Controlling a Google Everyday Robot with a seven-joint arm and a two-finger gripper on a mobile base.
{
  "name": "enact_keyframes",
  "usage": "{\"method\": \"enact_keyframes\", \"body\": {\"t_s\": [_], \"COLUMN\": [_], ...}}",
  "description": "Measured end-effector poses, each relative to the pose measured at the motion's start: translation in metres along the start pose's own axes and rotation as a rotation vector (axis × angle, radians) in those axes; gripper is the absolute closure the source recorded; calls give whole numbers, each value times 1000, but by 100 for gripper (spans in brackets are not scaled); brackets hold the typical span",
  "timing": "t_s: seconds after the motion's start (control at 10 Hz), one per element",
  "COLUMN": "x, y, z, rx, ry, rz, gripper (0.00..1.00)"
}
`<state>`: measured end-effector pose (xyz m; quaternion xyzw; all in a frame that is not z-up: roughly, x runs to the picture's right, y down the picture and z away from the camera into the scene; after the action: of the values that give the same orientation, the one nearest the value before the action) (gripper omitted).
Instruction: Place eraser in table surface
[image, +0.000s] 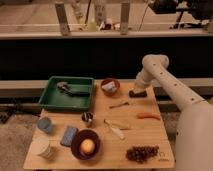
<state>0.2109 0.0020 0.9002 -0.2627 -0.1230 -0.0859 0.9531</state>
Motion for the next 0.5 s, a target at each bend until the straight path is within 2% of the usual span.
{"method": "enact_keyframes", "body": {"t_s": [0.2,0.5], "x": [0,17], "y": [3,0], "z": [0,8], "rx": [-4,7], "ry": [-1,19], "rz": [5,32], "gripper": [96,67]}}
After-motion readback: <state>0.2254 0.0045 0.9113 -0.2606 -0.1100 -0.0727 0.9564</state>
